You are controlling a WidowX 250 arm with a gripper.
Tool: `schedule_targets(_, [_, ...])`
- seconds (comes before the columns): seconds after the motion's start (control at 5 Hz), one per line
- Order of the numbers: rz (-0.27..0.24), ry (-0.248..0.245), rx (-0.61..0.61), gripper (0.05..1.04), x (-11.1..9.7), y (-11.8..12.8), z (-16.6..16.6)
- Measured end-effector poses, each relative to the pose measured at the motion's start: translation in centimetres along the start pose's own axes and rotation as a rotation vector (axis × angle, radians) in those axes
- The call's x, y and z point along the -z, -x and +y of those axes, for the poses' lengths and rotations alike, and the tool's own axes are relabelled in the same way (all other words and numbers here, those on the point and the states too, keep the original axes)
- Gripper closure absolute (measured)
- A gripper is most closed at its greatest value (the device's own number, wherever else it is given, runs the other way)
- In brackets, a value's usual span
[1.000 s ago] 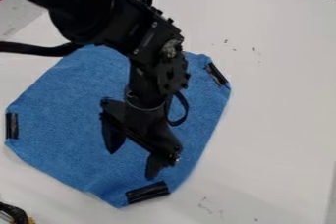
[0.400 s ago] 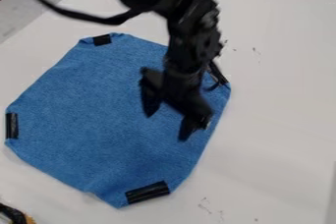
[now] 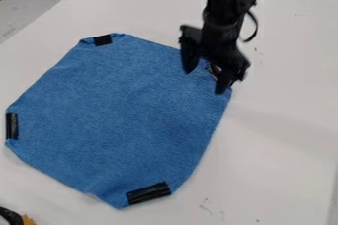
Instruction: Fold the cloth form right to left
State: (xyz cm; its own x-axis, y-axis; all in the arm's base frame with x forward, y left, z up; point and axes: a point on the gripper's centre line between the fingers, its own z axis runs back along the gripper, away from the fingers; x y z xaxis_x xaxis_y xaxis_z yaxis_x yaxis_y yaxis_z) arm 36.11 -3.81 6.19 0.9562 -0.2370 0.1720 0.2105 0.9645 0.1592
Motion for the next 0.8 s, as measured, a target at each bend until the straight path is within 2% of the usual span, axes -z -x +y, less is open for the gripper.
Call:
schedule_targets(0.4, [-0.006,0.027,0.023,0.083,2.1,-5.3,1.0])
schedule_targets(0.6, [-0.003,0.046,0.001,0.083,4.1,-5.4,1.0])
schedule_targets(0.8, [-0.017,0.062,-0.026,0.083,4.9,-5.1,0.6])
